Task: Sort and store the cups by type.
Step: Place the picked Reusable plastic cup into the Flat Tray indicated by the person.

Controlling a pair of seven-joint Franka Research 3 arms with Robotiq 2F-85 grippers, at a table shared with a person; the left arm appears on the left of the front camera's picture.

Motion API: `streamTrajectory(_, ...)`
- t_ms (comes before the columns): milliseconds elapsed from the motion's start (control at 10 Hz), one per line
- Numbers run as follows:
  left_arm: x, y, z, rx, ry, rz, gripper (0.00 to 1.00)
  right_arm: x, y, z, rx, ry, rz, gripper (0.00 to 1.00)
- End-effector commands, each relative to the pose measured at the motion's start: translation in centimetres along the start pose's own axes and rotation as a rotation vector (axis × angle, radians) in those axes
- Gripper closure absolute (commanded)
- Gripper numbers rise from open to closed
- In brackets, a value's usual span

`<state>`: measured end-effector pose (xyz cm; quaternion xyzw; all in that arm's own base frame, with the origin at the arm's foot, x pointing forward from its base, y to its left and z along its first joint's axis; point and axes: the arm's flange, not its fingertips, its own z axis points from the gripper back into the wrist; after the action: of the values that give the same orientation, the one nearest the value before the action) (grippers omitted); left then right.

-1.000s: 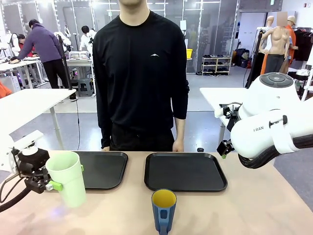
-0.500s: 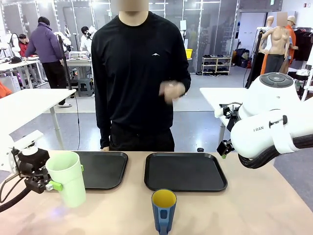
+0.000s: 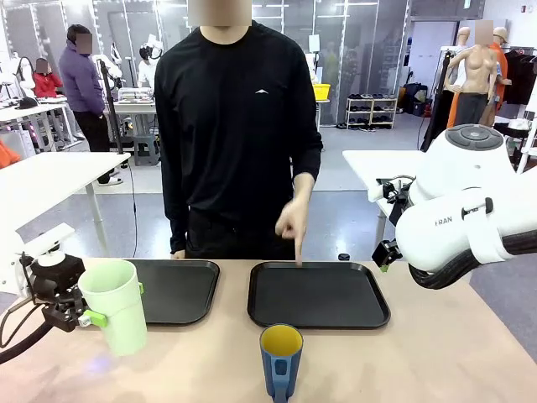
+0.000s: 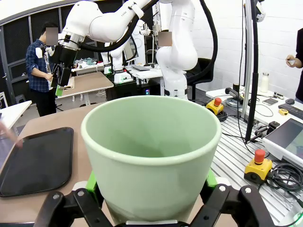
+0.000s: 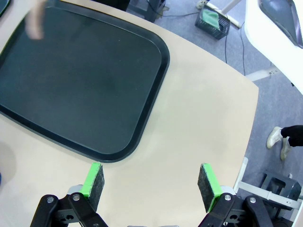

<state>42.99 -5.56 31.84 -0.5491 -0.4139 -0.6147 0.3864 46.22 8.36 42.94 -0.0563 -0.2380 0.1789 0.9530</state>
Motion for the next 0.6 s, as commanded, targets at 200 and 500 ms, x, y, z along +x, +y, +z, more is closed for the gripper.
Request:
streamTrajectory(200, 0.21, 0.12, 0.08, -0.004, 0.002, -0.006, 0.60, -0.03, -0.06, -0.02, -0.013, 0.002, 0.006, 0.00)
streamTrajectory(500, 0.21, 0.12, 0.08, -0.004, 0.002, -0.006, 0.60, -0.03, -0.06, -0.02, -0.013, 0.002, 0.006, 0.00)
